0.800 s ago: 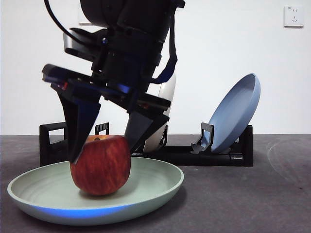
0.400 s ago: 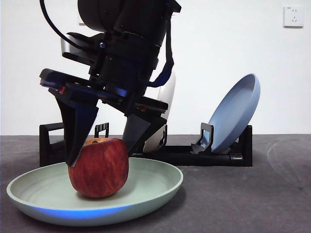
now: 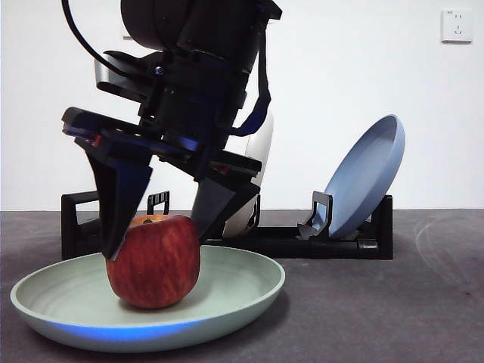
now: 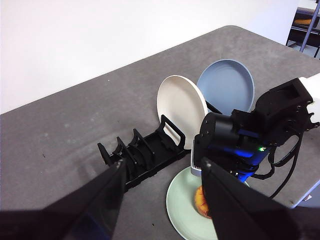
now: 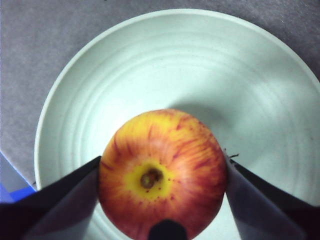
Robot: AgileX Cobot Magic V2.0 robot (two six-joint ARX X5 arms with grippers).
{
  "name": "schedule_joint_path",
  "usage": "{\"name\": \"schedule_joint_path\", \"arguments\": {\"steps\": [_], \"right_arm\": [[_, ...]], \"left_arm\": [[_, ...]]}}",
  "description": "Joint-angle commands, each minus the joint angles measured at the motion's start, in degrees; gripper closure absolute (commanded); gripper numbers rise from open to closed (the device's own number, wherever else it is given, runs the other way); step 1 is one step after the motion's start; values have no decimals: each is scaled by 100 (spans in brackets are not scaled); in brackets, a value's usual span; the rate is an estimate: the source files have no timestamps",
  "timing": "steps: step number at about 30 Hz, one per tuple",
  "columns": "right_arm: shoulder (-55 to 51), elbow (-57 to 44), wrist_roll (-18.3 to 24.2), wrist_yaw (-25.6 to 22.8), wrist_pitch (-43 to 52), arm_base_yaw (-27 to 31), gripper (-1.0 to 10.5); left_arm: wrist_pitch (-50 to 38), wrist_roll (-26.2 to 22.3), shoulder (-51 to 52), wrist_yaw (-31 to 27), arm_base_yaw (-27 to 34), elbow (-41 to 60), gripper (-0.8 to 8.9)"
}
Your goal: Take the green plate from the plate rack,put the plate on the table,take the apple from the table,put the apple in the plate
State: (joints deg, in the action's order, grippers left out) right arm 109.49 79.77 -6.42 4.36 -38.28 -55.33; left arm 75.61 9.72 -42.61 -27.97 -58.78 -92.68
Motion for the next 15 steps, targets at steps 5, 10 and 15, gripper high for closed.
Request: {"name": "schedule_joint_path", "arguments": {"steps": [5, 10, 15], "right_arm": [[262, -127, -4, -9, -114, -15, 429], [232, -63, -7, -11, -227, -15, 429], [173, 437, 9, -13, -844, -15, 429]], "left_arm": [[-7, 122, 26, -11, -15, -9, 558], [-7, 127, 26, -13, -15, -9, 558], [-7, 168, 26, -13, -15, -9, 558]]}}
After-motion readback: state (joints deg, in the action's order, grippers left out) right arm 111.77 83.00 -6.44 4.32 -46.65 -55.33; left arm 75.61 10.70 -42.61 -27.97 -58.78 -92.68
